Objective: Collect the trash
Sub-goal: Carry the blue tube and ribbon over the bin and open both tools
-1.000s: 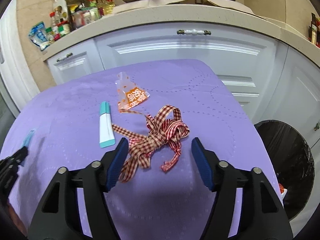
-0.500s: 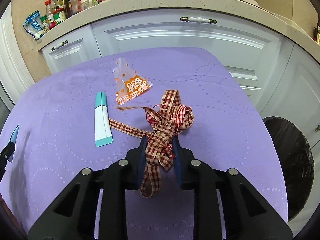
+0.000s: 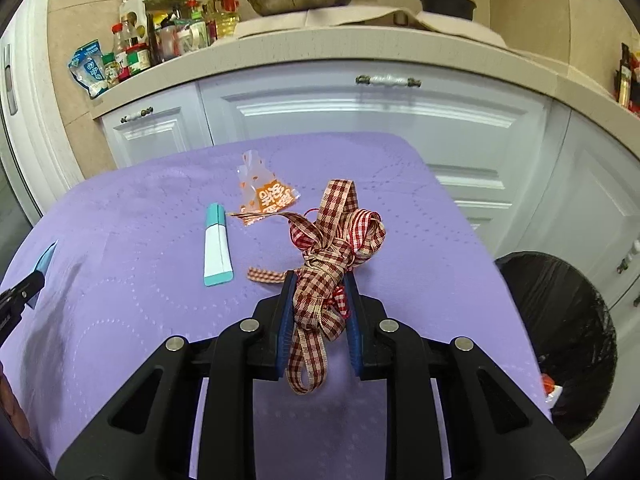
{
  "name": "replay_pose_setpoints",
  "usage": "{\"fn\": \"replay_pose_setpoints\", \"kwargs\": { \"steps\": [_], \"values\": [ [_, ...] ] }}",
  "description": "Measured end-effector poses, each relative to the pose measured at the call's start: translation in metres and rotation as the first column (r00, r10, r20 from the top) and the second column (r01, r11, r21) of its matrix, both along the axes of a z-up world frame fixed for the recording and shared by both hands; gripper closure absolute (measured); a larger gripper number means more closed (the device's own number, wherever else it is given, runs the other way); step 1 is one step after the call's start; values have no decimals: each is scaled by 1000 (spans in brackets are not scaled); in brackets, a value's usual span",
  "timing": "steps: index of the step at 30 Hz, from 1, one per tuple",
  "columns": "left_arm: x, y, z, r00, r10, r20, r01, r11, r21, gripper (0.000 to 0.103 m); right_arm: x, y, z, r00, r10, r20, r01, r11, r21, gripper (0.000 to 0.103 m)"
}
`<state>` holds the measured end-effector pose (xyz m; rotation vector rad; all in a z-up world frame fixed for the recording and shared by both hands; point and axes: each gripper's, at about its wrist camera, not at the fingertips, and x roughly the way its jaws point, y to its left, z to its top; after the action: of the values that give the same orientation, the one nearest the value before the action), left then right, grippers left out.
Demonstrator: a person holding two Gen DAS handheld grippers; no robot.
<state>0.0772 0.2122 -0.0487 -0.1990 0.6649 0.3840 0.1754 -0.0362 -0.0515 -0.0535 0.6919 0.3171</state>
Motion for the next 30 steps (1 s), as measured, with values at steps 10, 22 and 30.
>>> {"fn": "replay_pose_setpoints", "kwargs": {
  "steps": [10, 22, 30],
  "values": [
    [2, -52, 9, 995, -101, 23, 101, 995, 5, 94, -32, -46, 18, 997, -33, 72, 31, 999, 29, 81],
    [8, -127, 24, 969, -236, 65, 234, 971, 36, 94, -53, -120, 23, 986, -132, 102, 126, 990, 57, 81],
    [14, -182, 27, 941, -330, 75, 326, 944, 61, 94, -60, -169, 21, 975, -196, 108, 187, 979, 86, 81]
  ]
}}
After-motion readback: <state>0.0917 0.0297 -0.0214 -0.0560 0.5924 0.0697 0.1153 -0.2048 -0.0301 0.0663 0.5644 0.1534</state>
